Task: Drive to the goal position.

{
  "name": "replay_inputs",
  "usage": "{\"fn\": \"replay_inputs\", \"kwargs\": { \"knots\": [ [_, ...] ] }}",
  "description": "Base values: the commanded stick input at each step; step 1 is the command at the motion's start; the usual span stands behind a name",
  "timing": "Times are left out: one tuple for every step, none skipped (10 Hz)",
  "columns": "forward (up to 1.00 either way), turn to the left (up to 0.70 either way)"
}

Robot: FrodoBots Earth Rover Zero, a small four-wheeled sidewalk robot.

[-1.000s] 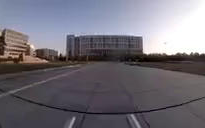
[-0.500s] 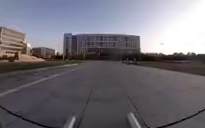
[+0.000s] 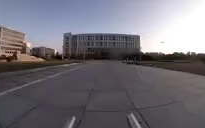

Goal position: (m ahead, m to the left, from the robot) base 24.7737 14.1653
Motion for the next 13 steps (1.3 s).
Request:
{"fn": "replay_inputs", "kwargs": {
  "knots": [
    [0.7, 0.0],
    [0.7, 0.0],
    [0.7, 0.0],
    [0.7, 0.0],
    [0.7, 0.0],
    [0.7, 0.0],
    [0.7, 0.0],
    [0.7, 0.0],
    [0.7, 0.0],
    [0.7, 0.0],
    [0.7, 0.0],
    [0.7, 0.0],
    [0.7, 0.0]
  ]
}}
